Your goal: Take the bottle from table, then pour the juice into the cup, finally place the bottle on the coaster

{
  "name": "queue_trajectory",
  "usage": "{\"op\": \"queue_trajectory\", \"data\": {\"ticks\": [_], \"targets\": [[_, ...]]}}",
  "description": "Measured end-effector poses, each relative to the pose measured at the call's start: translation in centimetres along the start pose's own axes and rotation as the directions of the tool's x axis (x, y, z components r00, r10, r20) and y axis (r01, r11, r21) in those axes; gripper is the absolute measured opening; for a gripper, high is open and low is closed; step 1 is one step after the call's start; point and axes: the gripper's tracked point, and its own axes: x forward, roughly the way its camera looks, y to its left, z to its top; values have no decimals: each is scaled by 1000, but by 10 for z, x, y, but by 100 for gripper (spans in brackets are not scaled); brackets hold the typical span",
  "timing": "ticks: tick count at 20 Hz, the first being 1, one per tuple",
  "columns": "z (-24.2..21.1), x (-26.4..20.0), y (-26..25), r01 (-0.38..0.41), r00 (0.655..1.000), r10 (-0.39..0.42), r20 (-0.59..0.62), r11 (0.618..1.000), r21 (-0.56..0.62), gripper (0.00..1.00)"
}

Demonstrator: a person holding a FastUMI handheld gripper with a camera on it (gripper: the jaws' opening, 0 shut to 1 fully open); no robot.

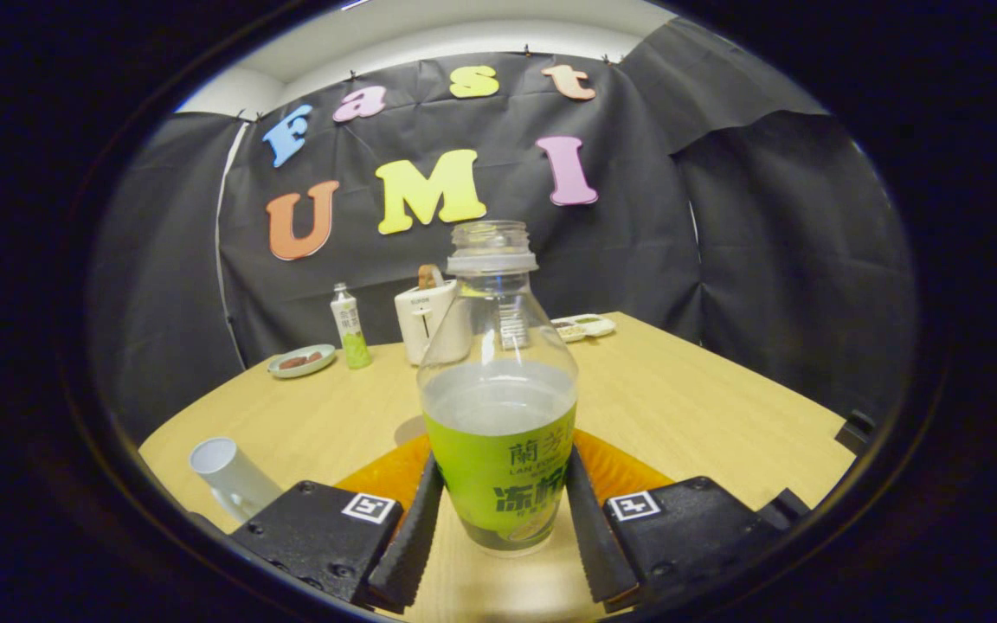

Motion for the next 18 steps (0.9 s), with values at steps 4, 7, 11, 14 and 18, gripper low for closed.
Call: {"op": "queue_trajectory", "data": {"ticks": [4, 7, 11, 14, 18], "targets": [[15, -5, 15, -9, 1000, 10, 13, 994, -105, 74], [26, -8, 22, -2, 1000, 2, 2, 979, -205, 74], [47, -13, 32, 29, 999, -14, 43, 927, -374, 74], [60, -19, 49, 44, 997, -4, 83, 872, -488, 74], [62, -21, 73, 35, 995, 30, 99, 806, -591, 75]]}}
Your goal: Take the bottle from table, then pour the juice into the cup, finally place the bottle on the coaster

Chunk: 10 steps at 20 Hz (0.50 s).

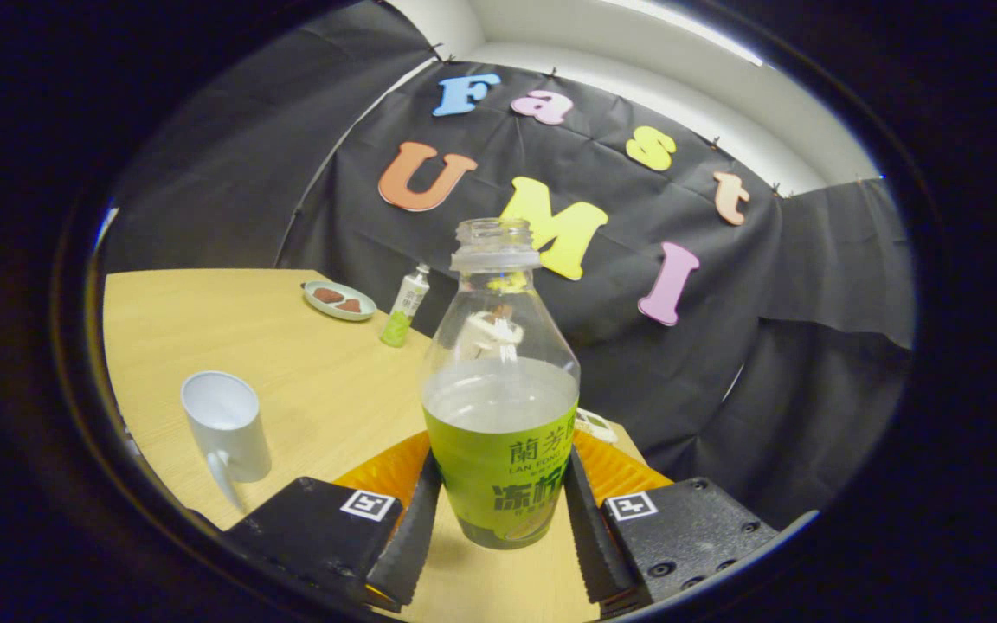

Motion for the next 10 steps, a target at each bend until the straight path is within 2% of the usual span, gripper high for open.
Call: {"op": "queue_trajectory", "data": {"ticks": [5, 10], "targets": [[3, 1, 19, -2, 1000, 5, 12, 984, -177, 75], [11, 4, 25, 42, 999, -28, 43, 929, -368, 75]]}}
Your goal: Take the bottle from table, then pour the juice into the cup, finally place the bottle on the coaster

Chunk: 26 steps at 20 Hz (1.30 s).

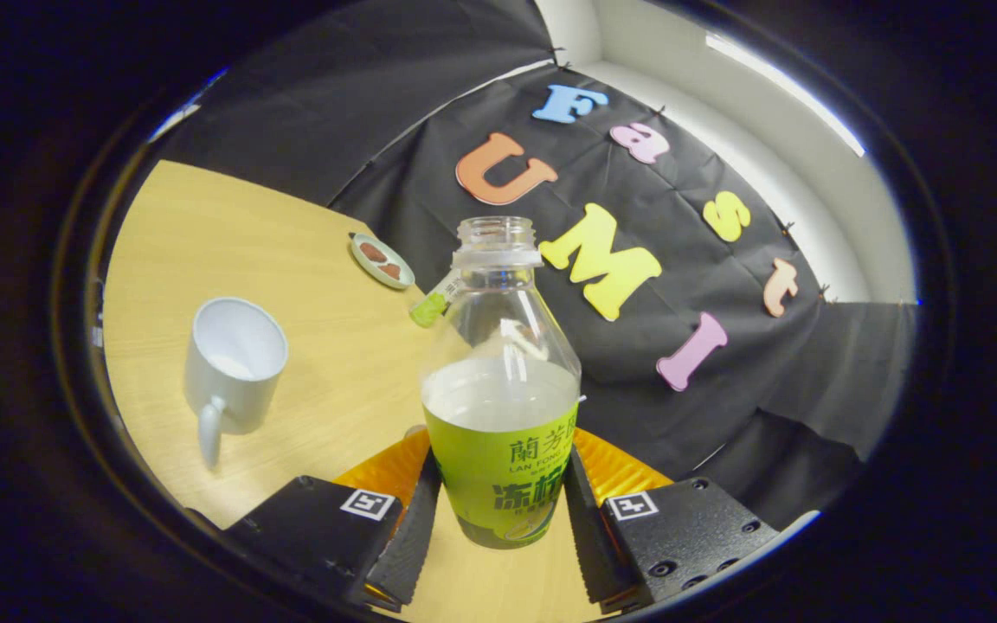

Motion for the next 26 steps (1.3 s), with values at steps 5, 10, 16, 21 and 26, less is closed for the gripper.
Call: {"op": "queue_trajectory", "data": {"ticks": [5, 10, 16, 21, 26], "targets": [[4, 4, -1, 79, 997, -77, 17, 979, -186, 75], [7, 10, -1, 138, 990, -132, 40, 929, -345, 75], [8, 11, -5, 186, 982, -174, 67, 884, -430, 75], [12, 11, -8, 227, 973, -208, 94, 831, -507, 75], [15, 13, -15, 242, 969, -222, 105, 795, -557, 75]]}}
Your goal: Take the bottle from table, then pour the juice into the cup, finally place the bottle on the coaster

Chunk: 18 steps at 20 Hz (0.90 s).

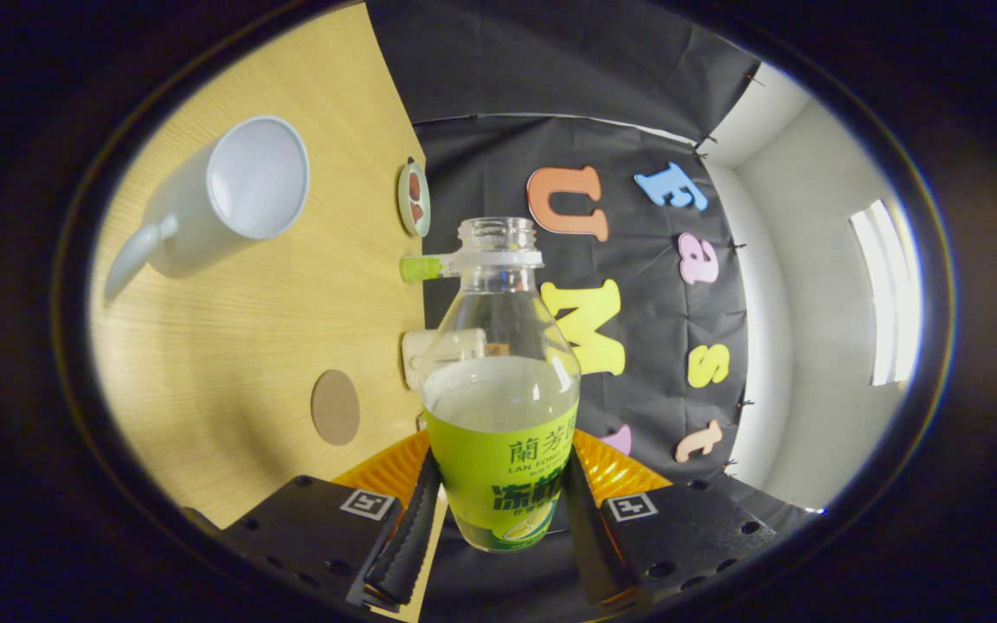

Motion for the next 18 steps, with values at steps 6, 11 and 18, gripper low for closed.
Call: {"op": "queue_trajectory", "data": {"ticks": [6, 11, 18], "targets": [[10, 9, -8, 32, 999, -31, 21, 997, -70, 75], [17, 8, -13, 67, 997, -61, 46, 989, -134, 75], [23, 8, -20, 96, 994, -86, 62, 975, -200, 74]]}}
